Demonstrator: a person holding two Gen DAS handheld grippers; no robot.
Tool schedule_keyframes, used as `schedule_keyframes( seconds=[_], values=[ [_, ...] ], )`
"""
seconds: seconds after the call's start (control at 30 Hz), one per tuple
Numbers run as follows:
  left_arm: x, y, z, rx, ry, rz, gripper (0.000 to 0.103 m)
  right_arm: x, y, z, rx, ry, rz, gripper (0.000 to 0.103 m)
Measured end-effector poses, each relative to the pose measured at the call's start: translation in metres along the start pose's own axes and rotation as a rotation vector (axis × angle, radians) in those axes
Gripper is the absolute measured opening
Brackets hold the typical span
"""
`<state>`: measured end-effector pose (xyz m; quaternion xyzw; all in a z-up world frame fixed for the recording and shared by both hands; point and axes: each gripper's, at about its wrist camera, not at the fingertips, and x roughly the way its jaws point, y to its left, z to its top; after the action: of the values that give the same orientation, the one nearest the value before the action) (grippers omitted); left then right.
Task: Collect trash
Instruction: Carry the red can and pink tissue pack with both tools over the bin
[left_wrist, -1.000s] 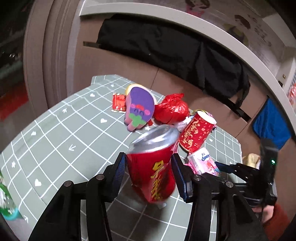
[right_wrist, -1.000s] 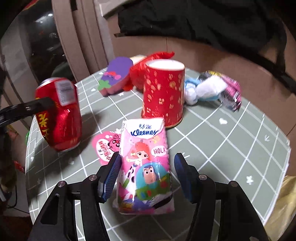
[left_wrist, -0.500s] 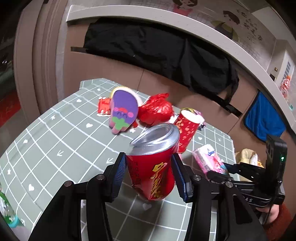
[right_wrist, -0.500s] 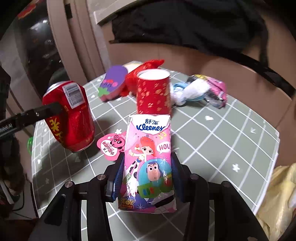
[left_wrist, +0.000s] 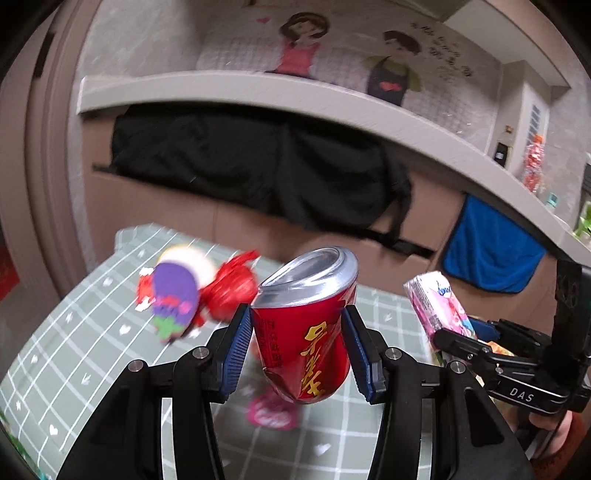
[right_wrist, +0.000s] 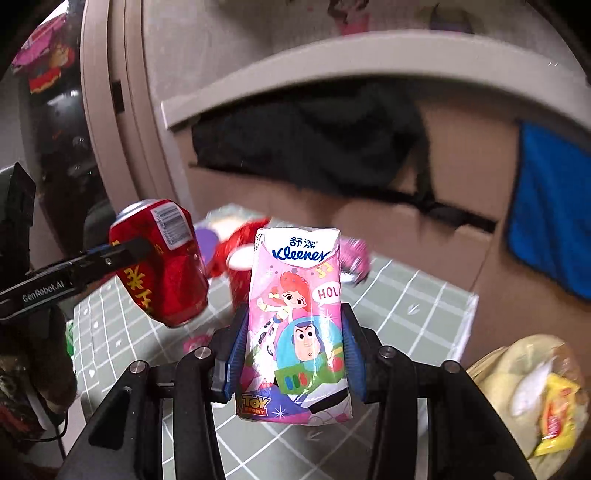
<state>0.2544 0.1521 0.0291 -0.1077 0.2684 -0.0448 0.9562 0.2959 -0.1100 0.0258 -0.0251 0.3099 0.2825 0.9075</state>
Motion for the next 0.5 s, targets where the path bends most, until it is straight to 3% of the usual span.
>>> schedule_keyframes(
  seconds=[0.27,0.5],
  values=[
    [0.005,-0.083,0.024,0.105,-0.054,-0.119,0.05,-0.067,-0.047,0.016,0.045,-0.136,-0.082,0.043],
    [0.021,-0.169,0.035,0.165,-0.083,-0.273,0.05,-0.136,-0.097,0.014,0.061,-0.224,-0.256,0.043]
  ],
)
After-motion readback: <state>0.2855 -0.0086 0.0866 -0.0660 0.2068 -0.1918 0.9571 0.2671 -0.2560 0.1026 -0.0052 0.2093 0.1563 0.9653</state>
